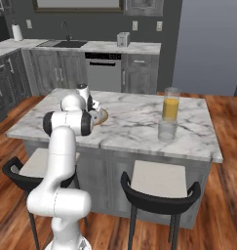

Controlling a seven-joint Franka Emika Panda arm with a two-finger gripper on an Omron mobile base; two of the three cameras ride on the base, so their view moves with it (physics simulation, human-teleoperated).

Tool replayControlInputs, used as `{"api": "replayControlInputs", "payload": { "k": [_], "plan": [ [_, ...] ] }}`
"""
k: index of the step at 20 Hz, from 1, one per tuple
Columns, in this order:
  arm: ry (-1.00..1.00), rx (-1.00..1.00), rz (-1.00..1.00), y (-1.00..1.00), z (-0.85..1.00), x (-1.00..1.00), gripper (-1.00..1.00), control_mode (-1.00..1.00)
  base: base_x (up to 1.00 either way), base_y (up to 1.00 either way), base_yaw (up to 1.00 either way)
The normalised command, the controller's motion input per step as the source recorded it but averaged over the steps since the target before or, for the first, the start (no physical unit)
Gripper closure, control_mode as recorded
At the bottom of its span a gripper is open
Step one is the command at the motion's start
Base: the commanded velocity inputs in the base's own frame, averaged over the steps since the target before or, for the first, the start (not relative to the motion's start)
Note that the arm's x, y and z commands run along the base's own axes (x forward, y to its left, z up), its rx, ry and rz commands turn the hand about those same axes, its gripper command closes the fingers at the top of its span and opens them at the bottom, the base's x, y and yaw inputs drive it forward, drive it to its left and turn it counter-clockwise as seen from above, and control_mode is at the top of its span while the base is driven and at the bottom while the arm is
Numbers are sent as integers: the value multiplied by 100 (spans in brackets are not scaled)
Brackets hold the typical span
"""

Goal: There are two ice cubes in the ice bowl. Place both ice cubes in the glass cup.

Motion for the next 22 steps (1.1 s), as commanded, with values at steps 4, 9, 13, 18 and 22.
{"api": "replayControlInputs", "payload": {
  "k": [4,9,13,18,22],
  "plan": [
    [0,0,0,0,-22,5,-100,-100,0,0,0],
    [0,0,0,0,-22,3,-100,-100,0,0,0],
    [0,0,0,0,-14,12,100,-100,0,0,0],
    [0,0,0,0,-1,4,100,-100,0,0,0],
    [0,0,0,0,0,-23,100,-100,0,0,0]
  ]
}}
